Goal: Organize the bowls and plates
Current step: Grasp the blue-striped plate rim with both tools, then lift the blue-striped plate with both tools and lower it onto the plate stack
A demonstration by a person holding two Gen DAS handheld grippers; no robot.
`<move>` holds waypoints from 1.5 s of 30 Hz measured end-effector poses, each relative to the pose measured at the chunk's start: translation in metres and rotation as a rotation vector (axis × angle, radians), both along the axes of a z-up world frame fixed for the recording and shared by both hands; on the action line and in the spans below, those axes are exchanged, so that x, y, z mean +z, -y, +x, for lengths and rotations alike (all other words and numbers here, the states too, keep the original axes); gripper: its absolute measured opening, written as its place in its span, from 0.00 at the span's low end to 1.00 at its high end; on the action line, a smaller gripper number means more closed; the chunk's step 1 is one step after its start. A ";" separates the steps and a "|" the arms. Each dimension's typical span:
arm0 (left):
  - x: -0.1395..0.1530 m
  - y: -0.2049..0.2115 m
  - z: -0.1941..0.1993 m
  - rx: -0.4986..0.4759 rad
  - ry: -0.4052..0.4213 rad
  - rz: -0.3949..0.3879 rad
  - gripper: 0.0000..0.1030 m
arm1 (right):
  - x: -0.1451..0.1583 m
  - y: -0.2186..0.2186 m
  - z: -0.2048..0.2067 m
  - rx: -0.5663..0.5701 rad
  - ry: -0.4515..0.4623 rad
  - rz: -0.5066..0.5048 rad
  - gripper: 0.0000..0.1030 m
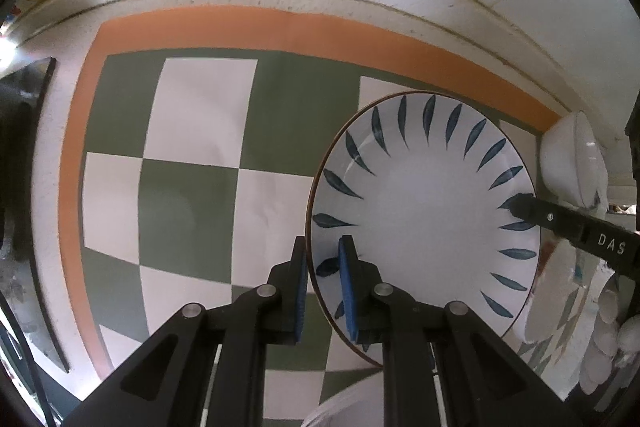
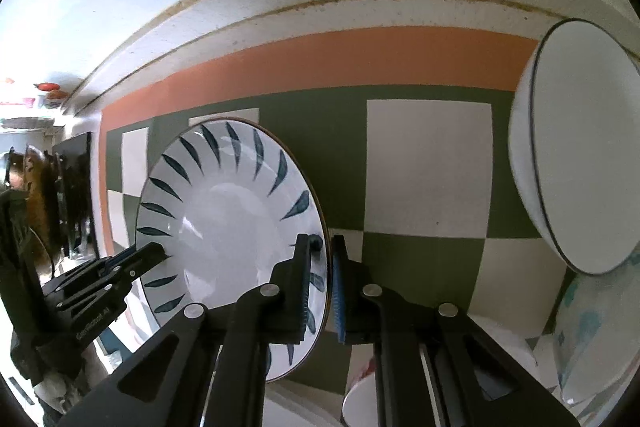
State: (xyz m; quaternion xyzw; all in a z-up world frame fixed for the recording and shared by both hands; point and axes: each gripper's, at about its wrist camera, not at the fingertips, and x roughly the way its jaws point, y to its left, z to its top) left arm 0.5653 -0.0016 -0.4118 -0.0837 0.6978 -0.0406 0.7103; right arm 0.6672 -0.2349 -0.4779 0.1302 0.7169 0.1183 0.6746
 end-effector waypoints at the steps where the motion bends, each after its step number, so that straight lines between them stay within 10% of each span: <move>1: 0.005 -0.001 0.000 -0.004 0.007 0.001 0.13 | 0.006 0.002 -0.002 -0.003 0.005 0.009 0.11; 22: 0.091 0.009 -0.110 -0.083 0.170 0.028 0.12 | 0.100 0.020 -0.151 -0.002 0.120 0.107 0.11; 45: 0.016 0.026 -0.176 -0.124 0.064 0.065 0.13 | 0.018 0.038 -0.256 -0.065 -0.011 0.141 0.11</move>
